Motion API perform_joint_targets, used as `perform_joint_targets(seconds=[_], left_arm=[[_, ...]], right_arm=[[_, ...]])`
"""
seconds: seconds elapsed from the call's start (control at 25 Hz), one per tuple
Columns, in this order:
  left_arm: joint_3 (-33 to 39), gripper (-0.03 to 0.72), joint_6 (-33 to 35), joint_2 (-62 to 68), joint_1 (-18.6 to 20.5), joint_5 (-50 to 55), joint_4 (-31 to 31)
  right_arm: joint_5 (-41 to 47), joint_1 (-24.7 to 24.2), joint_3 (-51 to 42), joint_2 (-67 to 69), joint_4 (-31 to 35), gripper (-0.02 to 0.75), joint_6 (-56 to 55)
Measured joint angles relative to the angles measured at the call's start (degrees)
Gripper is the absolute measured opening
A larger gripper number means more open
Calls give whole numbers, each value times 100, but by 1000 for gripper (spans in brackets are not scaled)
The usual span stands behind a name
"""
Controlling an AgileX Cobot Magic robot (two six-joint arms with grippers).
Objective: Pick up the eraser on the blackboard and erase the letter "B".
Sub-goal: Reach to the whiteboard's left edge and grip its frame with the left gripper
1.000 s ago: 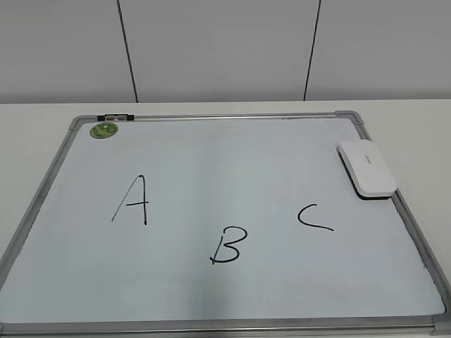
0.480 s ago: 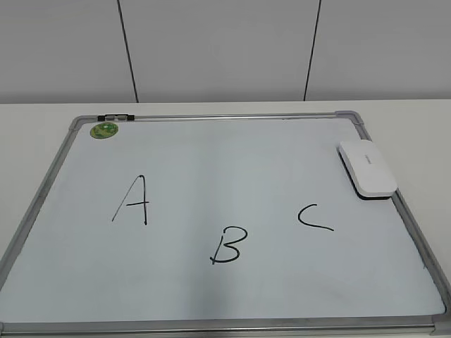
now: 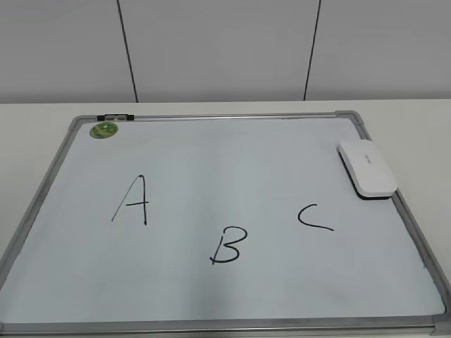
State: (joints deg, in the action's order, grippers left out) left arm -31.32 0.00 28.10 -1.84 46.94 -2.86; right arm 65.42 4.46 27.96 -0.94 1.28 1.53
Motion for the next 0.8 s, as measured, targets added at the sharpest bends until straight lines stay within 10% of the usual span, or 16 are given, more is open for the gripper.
perform_joint_targets(seconds=[0.8], left_arm=[[-1897, 242, 0, 4126, 0, -24, -217]], right_arm=[[0, 0, 0, 0, 0, 555, 0]])
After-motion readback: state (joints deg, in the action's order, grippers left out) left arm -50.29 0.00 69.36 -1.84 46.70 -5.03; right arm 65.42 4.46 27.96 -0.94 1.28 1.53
